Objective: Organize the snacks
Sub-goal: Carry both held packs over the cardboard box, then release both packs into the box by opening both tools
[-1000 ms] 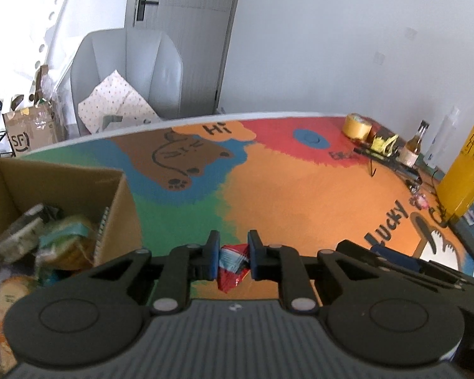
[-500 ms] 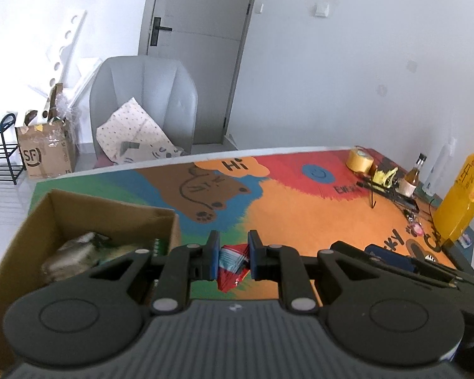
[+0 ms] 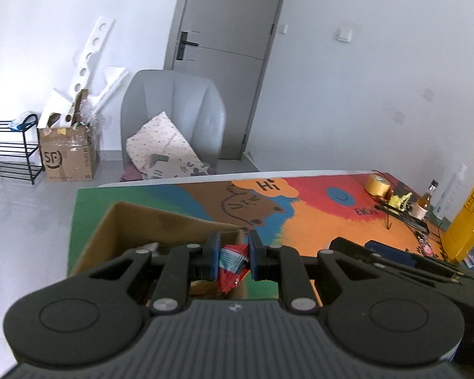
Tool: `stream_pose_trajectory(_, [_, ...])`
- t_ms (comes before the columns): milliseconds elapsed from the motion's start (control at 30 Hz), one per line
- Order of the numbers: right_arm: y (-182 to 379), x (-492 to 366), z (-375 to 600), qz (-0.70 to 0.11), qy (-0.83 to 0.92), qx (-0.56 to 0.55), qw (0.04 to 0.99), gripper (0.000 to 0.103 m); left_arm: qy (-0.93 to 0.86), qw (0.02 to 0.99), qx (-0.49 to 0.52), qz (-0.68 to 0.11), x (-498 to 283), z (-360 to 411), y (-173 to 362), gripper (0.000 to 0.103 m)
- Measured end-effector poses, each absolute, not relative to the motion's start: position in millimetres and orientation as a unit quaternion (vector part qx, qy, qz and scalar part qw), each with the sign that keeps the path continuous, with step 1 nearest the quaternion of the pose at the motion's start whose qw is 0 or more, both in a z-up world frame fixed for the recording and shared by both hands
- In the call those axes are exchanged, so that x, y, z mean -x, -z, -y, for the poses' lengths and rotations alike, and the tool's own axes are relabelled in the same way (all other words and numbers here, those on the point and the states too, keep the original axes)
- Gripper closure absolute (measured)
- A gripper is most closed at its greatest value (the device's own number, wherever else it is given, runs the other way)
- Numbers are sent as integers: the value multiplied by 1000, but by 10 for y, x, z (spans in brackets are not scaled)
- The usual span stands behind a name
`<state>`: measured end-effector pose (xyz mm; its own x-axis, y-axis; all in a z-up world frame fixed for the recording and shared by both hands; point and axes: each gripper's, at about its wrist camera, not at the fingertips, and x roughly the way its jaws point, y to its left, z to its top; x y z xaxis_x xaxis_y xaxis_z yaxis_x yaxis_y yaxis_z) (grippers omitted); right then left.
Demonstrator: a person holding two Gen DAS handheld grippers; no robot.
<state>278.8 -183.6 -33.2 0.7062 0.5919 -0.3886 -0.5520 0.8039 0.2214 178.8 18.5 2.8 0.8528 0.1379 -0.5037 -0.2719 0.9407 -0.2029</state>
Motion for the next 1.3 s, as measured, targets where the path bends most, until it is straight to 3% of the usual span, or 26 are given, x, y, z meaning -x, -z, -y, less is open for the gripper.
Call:
stream_pose_trajectory(667, [218, -2517, 1213, -220, -354, -8, 909, 54, -137, 939, 182, -258, -1377, -850, 97, 85])
stream_pose_trajectory(933, [168, -2446, 1013, -224, -362, 8, 905, 54, -138, 937, 202, -249, -1252, -1023, 100, 77])
stream_pose_trajectory(1033, [134, -2417, 954, -227, -367, 13, 902, 52, -140, 936, 210, -244, -1222, -1089, 106, 68])
stream_pose_trajectory(1233, [55, -2403, 892, -232, -378, 15, 896, 39, -149, 932, 226, -239, -1165, -1185, 143, 48])
stream_pose_trajectory(1300, [21, -2400, 900, -230, -376, 17, 898, 38, -148, 931, 230, -239, -1165, -1197, 149, 34])
